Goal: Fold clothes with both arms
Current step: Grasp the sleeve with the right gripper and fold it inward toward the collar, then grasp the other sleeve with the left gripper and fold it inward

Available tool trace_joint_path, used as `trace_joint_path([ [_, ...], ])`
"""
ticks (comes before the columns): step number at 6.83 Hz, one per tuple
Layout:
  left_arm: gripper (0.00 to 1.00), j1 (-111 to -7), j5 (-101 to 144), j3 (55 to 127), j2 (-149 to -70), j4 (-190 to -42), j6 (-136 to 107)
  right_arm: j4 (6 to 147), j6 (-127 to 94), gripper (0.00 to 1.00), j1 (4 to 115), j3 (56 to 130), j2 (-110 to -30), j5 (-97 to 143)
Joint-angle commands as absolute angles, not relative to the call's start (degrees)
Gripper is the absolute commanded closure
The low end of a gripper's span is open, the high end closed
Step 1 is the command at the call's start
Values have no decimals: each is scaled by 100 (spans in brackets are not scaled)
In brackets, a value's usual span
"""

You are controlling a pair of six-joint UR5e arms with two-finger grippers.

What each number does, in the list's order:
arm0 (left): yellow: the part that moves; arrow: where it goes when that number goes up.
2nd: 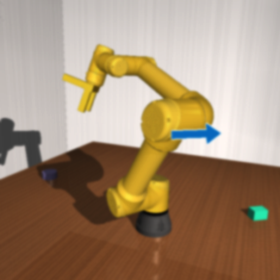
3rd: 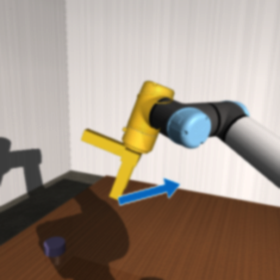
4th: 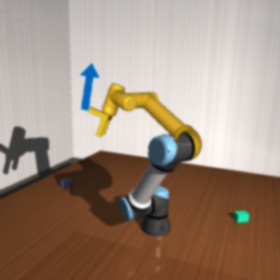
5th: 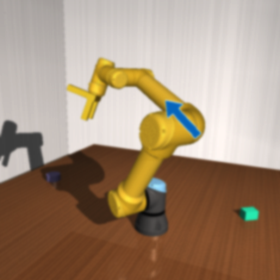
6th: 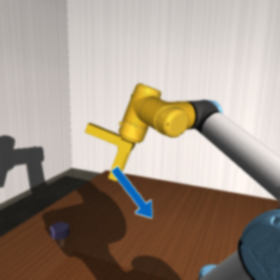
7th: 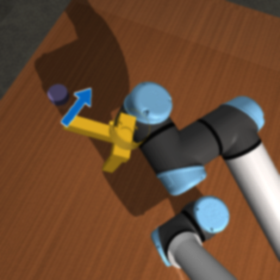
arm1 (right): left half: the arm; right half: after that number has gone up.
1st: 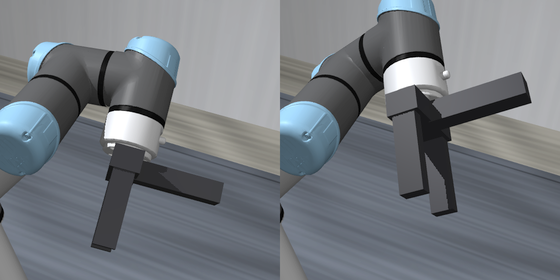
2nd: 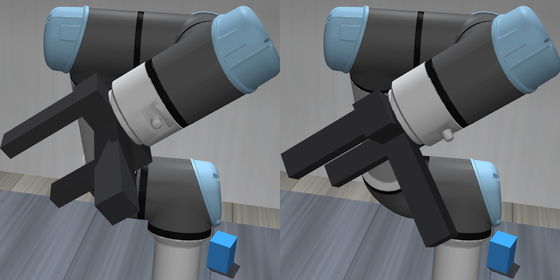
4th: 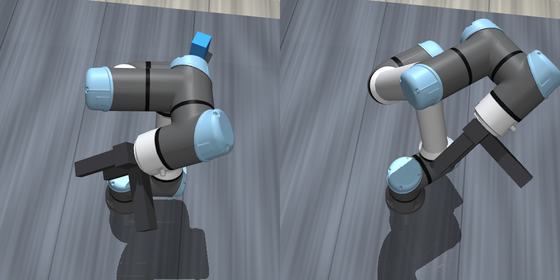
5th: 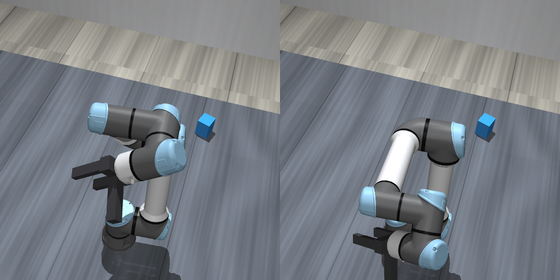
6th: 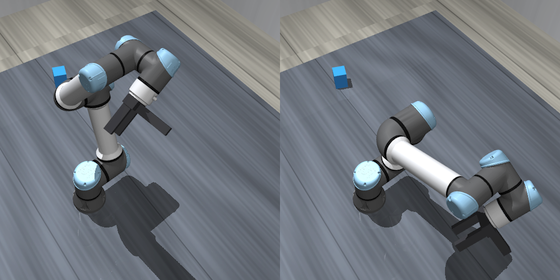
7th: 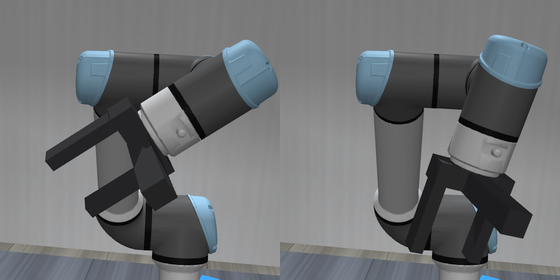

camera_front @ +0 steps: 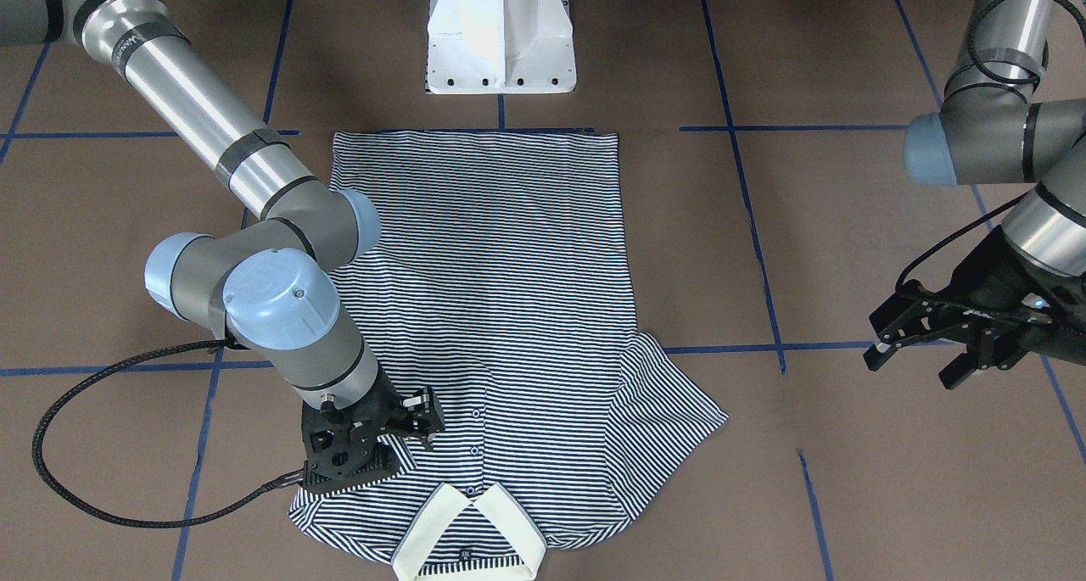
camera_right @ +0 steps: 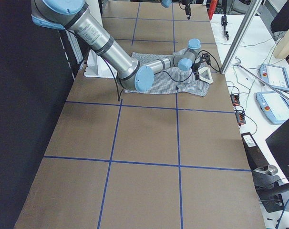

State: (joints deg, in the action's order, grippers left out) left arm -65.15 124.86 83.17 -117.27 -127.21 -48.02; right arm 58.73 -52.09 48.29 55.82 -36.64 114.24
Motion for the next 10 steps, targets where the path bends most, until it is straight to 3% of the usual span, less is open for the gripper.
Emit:
trace_joint_path([
  [1, 0, -5605, 11573, 8253, -12075, -12648, -6487, 7416, -5467, 0, 4982, 6821, -3971, 12168],
  [3, 0, -4663, 10405, 7930, -12347, -12647, -7616, 8155, -5484, 0, 5097, 8160, -4742, 12366],
  [4, 2, -4476, 9875, 7684, -12357, -12656, -7629, 8148, -5519, 0, 5106, 8339, -4877, 12366],
  [7, 2, -4412, 9230, 6902, -12672, -12674, -7576, 8086, -5924, 0, 5071, 8358, -4878, 12366],
  [10, 4, -4342, 9071, 6584, -12788, -12700, -7357, 8077, -5924, 0, 5080, 8376, -4896, 12358],
])
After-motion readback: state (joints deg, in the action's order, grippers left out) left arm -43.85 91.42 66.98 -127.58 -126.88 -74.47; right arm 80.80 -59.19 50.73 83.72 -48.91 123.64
